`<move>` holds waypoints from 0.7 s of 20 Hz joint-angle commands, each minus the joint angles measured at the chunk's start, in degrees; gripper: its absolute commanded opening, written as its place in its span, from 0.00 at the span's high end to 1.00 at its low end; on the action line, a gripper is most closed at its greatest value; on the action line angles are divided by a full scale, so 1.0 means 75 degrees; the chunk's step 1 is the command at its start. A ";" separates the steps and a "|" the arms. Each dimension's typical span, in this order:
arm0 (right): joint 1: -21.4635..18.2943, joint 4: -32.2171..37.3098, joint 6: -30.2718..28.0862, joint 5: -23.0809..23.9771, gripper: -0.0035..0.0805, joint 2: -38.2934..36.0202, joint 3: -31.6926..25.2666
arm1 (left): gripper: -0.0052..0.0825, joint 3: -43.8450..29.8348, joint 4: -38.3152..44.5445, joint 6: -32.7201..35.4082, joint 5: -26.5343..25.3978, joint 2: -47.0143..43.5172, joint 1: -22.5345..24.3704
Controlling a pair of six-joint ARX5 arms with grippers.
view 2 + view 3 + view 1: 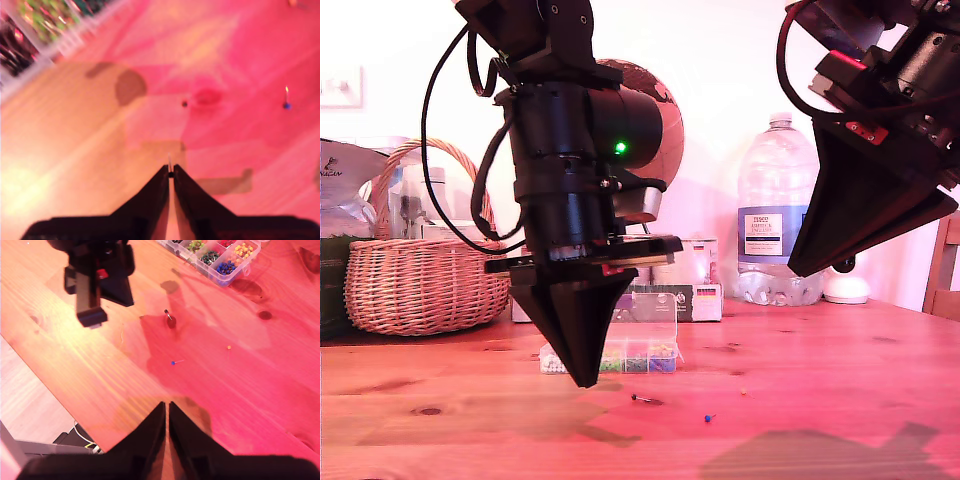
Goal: Sort the loose pins on the table into their correct compartments
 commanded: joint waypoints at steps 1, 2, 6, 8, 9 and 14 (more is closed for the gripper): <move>0.0015 0.0061 0.0006 -0.0044 0.97 0.0023 0.0076 | 0.96 -0.0047 0.0038 0.0061 0.0012 -0.0417 0.0070; 0.0015 0.0064 0.0003 -0.0026 0.97 0.0023 0.0076 | 0.96 -0.0047 0.0128 0.0061 0.0012 -0.0551 0.0102; 0.0015 0.0064 0.0003 -0.0020 0.97 0.0023 0.0076 | 0.96 -0.0085 0.0659 0.0184 -0.0052 -0.1230 0.0259; 0.0015 0.0058 0.0000 -0.0017 0.97 0.0023 0.0076 | 0.96 -0.0099 0.0933 0.0207 -0.0073 -0.1539 0.0379; 0.0015 0.0058 0.0000 -0.0009 0.97 0.0023 0.0076 | 0.96 -0.0102 0.1046 0.0207 -0.0070 -0.1649 0.0460; 0.0015 0.0058 -0.0015 0.0035 0.97 0.0023 0.0076 | 0.96 -0.0306 0.1722 0.0603 0.0178 -0.1886 0.0848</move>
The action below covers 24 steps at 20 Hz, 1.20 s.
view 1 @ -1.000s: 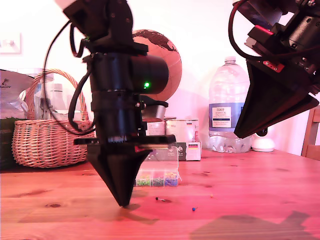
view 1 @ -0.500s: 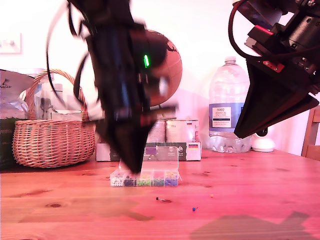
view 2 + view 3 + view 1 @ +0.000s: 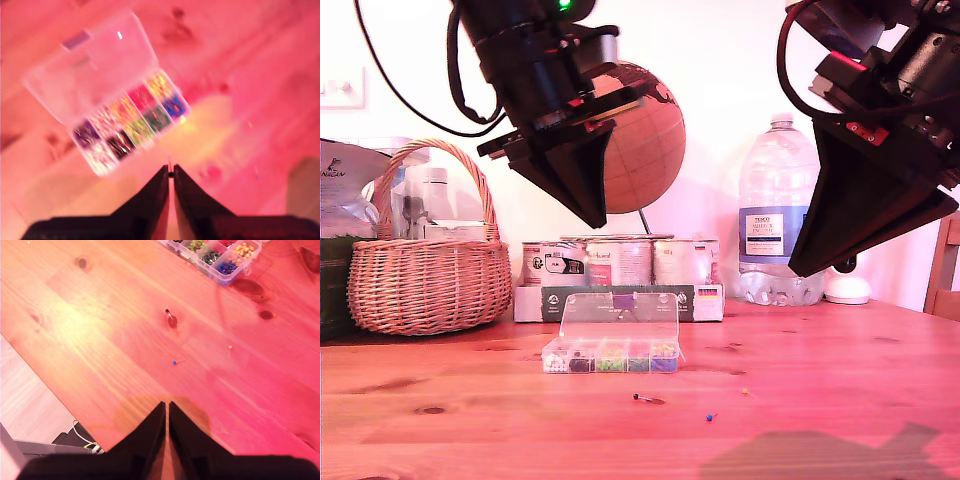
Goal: Sort the loose pins on the table into their correct compartments
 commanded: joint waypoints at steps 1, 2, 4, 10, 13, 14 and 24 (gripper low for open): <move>0.0015 0.0058 -0.0012 0.0009 0.97 0.0023 0.0076 | 0.96 -0.0425 0.0335 0.0087 0.0189 -0.0041 0.0114; 0.0015 0.0058 -0.0012 0.0009 0.97 0.0023 0.0076 | 0.96 -0.0650 0.0600 0.0181 0.0332 -0.0087 0.0175; 0.0012 0.0061 -0.0012 0.0009 0.97 0.0023 0.0076 | 0.96 -0.1102 0.1110 0.0303 0.0659 -0.0119 0.0350; -0.0015 0.0064 -0.0012 0.0012 0.97 0.0023 0.0076 | 0.97 -0.1816 0.2334 0.0501 0.1294 -0.0090 0.0956; -0.0023 0.0067 -0.0012 0.0009 0.97 0.0023 0.0076 | 0.97 -0.1816 0.2873 0.0519 0.1297 0.0041 0.1061; -0.0023 0.0067 -0.0012 0.0009 0.97 0.0023 0.0076 | 0.97 -0.1816 0.3022 0.0516 0.1297 0.0114 0.1058; -0.0023 0.0061 -0.0012 0.0006 0.97 0.0023 0.0076 | 0.97 -0.0804 0.2197 0.0516 0.0895 0.1314 0.0772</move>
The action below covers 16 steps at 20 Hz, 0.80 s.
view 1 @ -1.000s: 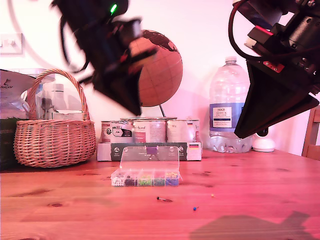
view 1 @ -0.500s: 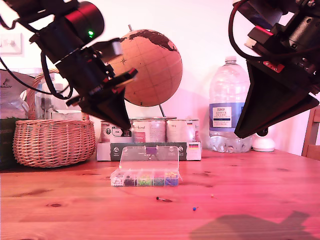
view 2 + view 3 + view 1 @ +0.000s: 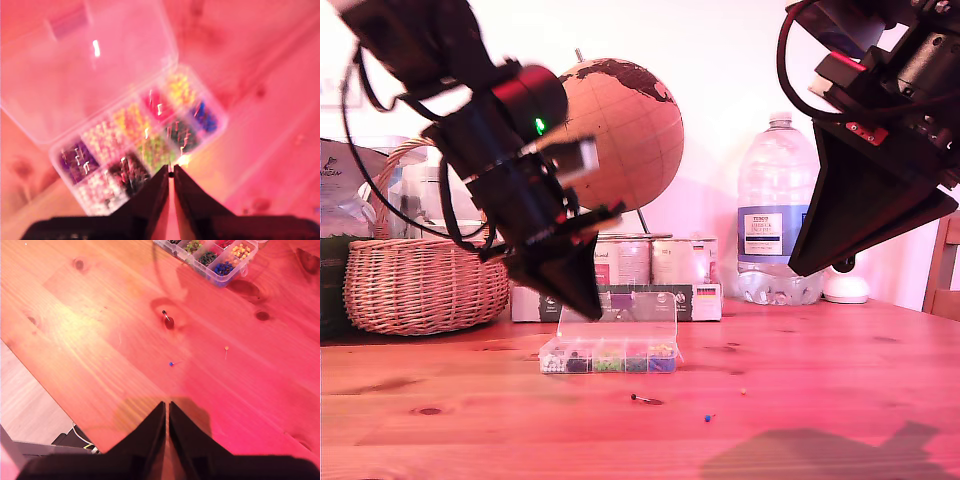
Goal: Sort the loose pins on the table into their correct compartments
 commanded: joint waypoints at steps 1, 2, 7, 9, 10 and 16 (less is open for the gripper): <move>-0.0017 0.0050 -0.0012 0.0003 0.97 0.0023 0.0076 | 0.97 0.0463 -0.0189 0.0035 -0.0154 0.0169 0.0026; -0.0017 0.0050 -0.0012 0.0003 0.97 0.0023 0.0076 | 0.97 0.0632 -0.0425 0.0032 -0.0210 0.0254 0.0029; -0.0017 0.0055 -0.0012 0.0003 0.97 0.0023 0.0076 | 0.97 0.0962 -0.1186 0.0017 -0.0493 0.0638 0.0026; -0.0017 0.0055 -0.0012 0.0003 0.97 0.0023 0.0076 | 0.97 0.0976 -0.1253 0.0017 -0.0490 0.0717 0.0029; -0.0017 0.0055 -0.0012 0.0003 0.97 0.0023 0.0076 | 0.97 0.0976 -0.1271 -0.0026 -0.0493 0.0731 0.0026; -0.0017 0.0050 -0.0009 0.0000 0.97 0.0023 0.0076 | 0.97 0.0976 -0.1384 -0.0029 -0.0487 0.0868 0.0026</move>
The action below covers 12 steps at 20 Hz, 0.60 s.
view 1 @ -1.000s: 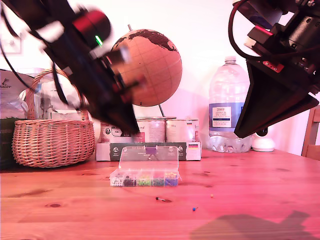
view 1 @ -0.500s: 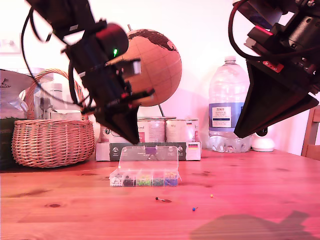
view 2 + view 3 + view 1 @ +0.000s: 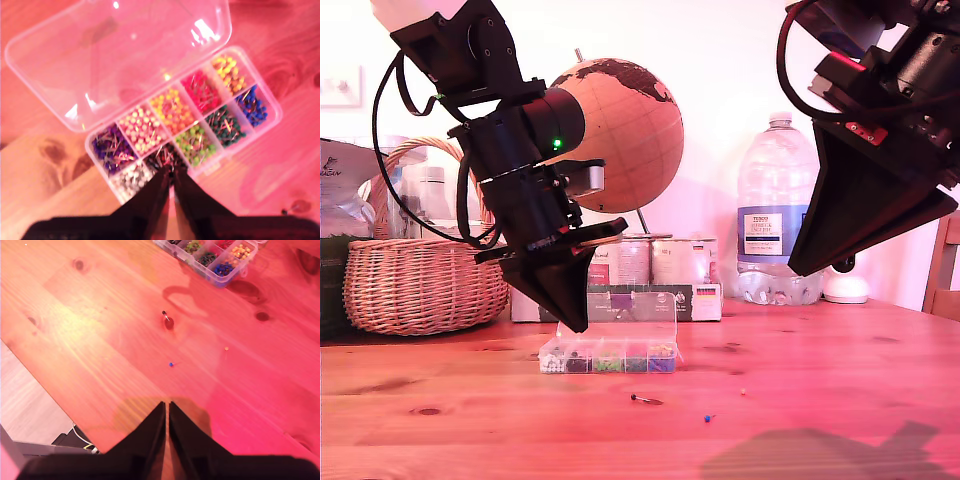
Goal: Sort the loose pins on the table into their correct compartments
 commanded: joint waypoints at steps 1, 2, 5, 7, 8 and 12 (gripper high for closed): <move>-0.0017 0.0041 -0.0006 0.0003 0.97 0.0023 0.0076 | 0.97 -0.0064 -0.0041 -0.0026 -0.0012 0.0172 -0.0006; -0.0017 0.0044 -0.0009 0.0003 0.97 0.0023 0.0076 | 0.97 -0.0064 -0.0047 -0.0026 -0.0009 0.0175 -0.0006; -0.0017 0.0044 -0.0009 0.0003 0.97 0.0023 0.0076 | 0.97 -0.0061 0.0029 -0.0026 0.0015 0.0172 -0.0006; -0.0017 0.0041 -0.0009 0.0003 0.97 0.0023 0.0076 | 0.95 -0.0061 0.0058 -0.0026 0.0015 0.0172 -0.0006; -0.0017 0.0044 -0.0009 0.0003 0.97 0.0023 0.0076 | 0.95 -0.0058 0.0058 -0.0026 0.0015 0.0172 -0.0006; -0.0017 0.0044 -0.0009 0.0003 0.97 0.0023 0.0076 | 0.86 -0.0058 0.0047 -0.0029 0.0015 0.0172 -0.0006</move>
